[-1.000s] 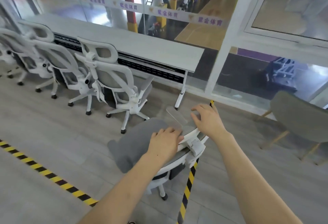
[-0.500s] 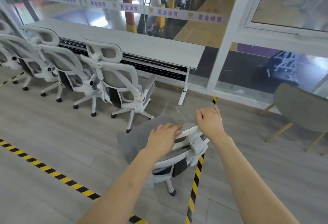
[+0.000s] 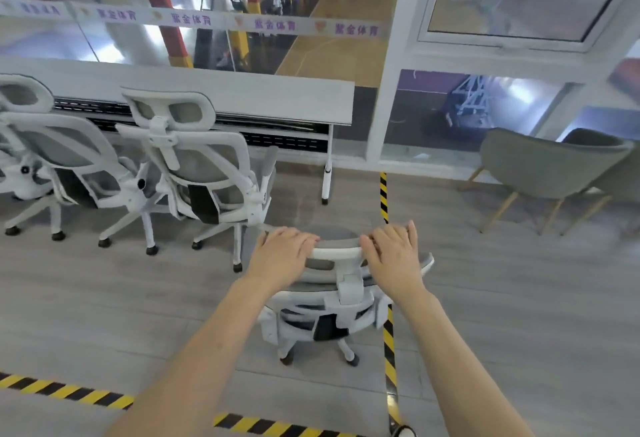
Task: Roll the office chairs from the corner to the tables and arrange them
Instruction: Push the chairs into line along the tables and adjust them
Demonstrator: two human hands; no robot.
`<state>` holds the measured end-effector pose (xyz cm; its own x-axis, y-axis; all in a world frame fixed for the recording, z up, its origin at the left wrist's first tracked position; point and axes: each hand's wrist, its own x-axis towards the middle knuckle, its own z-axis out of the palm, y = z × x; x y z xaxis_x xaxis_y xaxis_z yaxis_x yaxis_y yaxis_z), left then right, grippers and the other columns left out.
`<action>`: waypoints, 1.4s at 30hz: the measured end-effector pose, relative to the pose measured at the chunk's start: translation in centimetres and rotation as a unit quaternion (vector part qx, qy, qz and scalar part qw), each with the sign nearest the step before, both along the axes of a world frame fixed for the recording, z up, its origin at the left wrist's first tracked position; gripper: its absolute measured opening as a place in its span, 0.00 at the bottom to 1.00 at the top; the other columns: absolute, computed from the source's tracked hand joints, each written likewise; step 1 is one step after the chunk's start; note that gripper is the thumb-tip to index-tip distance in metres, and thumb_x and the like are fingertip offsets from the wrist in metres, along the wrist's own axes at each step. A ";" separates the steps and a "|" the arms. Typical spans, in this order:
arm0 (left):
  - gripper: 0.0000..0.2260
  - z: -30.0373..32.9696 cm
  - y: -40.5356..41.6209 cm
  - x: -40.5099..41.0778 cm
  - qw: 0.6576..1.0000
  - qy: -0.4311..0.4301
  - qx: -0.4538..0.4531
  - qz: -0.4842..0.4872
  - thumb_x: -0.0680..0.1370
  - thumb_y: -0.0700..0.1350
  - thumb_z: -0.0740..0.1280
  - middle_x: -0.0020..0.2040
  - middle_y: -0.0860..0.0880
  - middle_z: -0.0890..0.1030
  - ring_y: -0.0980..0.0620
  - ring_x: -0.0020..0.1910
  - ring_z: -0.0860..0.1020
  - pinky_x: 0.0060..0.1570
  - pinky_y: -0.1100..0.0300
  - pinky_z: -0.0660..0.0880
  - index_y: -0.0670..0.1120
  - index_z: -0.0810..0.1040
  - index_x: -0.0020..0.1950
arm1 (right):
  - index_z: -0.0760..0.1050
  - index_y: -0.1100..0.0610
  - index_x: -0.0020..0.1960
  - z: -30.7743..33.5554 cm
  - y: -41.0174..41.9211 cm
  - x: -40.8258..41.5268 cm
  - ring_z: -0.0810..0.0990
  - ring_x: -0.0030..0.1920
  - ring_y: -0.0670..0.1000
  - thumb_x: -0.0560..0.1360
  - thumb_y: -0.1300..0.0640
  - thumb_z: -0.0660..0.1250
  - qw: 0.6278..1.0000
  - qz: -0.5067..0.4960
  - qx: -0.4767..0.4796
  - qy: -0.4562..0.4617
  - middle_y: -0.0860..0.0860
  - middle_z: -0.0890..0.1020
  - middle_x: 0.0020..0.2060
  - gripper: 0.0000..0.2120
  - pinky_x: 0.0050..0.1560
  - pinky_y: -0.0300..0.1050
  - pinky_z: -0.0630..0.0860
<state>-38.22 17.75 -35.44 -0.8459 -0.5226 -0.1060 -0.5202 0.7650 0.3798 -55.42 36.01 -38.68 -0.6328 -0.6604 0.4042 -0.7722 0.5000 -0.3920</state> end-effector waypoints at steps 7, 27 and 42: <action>0.18 -0.7 -3.4 2.9 0.998 0.057 -0.013 0.017 0.84 0.54 0.48 0.60 0.59 0.71 0.52 0.70 0.65 0.71 0.44 0.63 0.63 0.78 0.58 | 0.80 0.47 0.60 -0.8 -1.8 4.5 0.74 0.62 0.48 0.85 0.39 0.51 1.000 0.006 0.021 -0.019 0.41 0.79 0.52 0.22 0.81 0.63 0.45; 0.43 -9.6 -8.1 5.6 0.977 -0.131 0.099 0.134 0.67 0.85 0.41 0.84 0.51 0.35 0.32 0.81 0.36 0.76 0.28 0.43 0.69 0.23 0.72 | 0.40 0.47 0.84 -7.0 1.7 2.4 0.39 0.83 0.55 0.63 0.13 0.54 0.945 -0.130 0.103 -0.281 0.53 0.45 0.84 0.62 0.81 0.58 0.39; 0.53 -8.9 -12.6 1.0 0.976 -0.154 0.103 0.113 0.60 0.89 0.45 0.84 0.48 0.34 0.35 0.82 0.36 0.77 0.29 0.42 0.69 0.26 0.76 | 0.41 0.50 0.83 -8.6 -2.1 -0.8 0.39 0.83 0.56 0.65 0.13 0.54 0.947 -0.168 0.135 -0.240 0.55 0.45 0.84 0.61 0.82 0.59 0.37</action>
<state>-37.21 5.17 -44.36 -0.6220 -0.6332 -0.4606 -0.7813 0.5406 0.3119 -56.22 33.87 -47.25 -0.8935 -0.4278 -0.1367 -0.3179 0.8173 -0.4806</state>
